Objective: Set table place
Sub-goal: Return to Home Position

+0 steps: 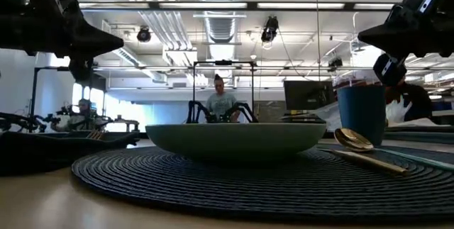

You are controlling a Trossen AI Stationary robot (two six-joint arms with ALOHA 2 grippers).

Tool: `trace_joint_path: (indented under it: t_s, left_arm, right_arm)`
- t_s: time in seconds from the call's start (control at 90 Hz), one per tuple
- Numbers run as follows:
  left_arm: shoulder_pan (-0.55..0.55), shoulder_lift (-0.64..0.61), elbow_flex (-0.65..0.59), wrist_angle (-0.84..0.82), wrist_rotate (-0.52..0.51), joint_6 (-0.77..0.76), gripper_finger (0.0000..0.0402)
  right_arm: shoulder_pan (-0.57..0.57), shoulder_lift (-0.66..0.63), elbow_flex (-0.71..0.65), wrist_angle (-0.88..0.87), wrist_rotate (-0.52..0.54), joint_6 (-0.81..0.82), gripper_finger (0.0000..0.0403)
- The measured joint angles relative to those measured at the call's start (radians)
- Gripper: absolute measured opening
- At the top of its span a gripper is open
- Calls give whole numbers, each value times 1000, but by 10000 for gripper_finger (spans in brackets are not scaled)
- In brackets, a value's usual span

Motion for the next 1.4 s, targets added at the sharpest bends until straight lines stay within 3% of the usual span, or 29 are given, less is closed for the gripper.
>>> trace_joint_path:
  t_s: [1.4]
  left_arm:
    - [0,140,2,-1,0,0,3]
  right_arm:
    - [0,0,0,-1,0,0,0]
